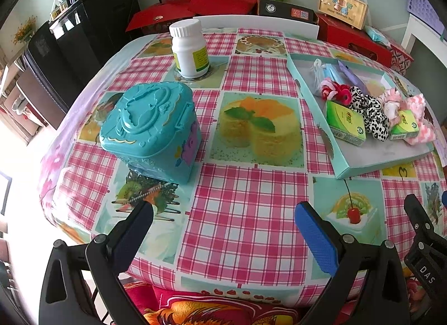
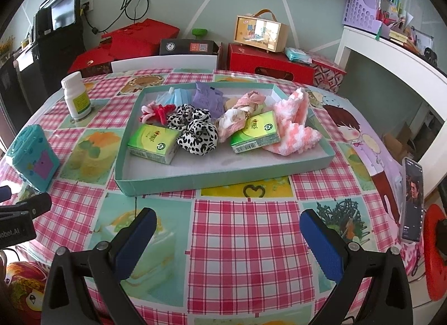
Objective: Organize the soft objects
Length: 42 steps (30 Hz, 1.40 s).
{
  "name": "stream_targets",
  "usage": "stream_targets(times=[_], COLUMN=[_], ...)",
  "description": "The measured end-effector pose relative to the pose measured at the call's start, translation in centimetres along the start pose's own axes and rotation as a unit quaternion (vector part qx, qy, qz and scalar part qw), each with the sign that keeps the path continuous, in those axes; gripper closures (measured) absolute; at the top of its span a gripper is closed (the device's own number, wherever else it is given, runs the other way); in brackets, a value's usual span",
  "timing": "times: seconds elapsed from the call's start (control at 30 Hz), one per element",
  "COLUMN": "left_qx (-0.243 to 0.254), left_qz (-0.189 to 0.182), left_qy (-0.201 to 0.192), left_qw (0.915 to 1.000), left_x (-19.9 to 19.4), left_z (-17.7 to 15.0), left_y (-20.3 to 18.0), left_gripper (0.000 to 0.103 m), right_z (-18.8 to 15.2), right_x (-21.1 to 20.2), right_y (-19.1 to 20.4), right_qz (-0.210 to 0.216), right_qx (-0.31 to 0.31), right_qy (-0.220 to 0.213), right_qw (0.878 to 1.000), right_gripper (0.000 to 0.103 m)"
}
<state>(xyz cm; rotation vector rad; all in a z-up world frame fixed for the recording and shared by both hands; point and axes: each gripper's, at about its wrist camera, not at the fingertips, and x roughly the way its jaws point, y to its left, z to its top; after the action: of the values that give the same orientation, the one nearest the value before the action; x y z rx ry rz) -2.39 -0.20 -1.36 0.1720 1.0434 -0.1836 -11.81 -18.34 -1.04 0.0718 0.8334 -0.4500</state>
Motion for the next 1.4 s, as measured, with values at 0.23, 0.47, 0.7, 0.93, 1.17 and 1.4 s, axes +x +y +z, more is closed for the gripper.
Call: stream_targets(times=[0.23, 0.47, 0.7, 0.93, 1.17, 1.4], left_qx=[-0.002, -0.001, -0.001, -0.001, -0.001, -0.001], left_qz=[-0.002, -0.003, -0.003, -0.003, -0.003, -0.003], left_qy=[-0.001, -0.001, 0.0, 0.002, 0.002, 0.003], left_qw=[1.0, 1.0, 1.0, 1.0, 1.0, 1.0], left_x=[-0.07, -0.03, 0.02, 0.09, 0.12, 0.16], left_z=[-0.02, -0.01, 0.01, -0.05, 0.02, -0.02], left_y=[-0.03, -0.03, -0.01, -0.01, 0.01, 0.01], left_gripper=[0.002, 0.002, 0.002, 0.002, 0.002, 0.002], right_z=[-0.01, -0.03, -0.07, -0.07, -0.18, -0.15], right_x=[-0.1, -0.03, 0.02, 0.05, 0.22, 0.3], right_y=[0.19, 0.24, 0.27, 0.3, 0.37, 0.35], right_qz=[-0.004, -0.004, -0.004, -0.004, -0.004, -0.002], right_qx=[-0.007, -0.007, -0.008, -0.009, -0.011, -0.01], right_qy=[-0.004, -0.004, -0.003, -0.004, -0.002, 0.0], right_qw=[1.0, 1.0, 1.0, 1.0, 1.0, 1.0], right_gripper=[0.0, 0.0, 0.0, 0.0, 0.0, 0.0])
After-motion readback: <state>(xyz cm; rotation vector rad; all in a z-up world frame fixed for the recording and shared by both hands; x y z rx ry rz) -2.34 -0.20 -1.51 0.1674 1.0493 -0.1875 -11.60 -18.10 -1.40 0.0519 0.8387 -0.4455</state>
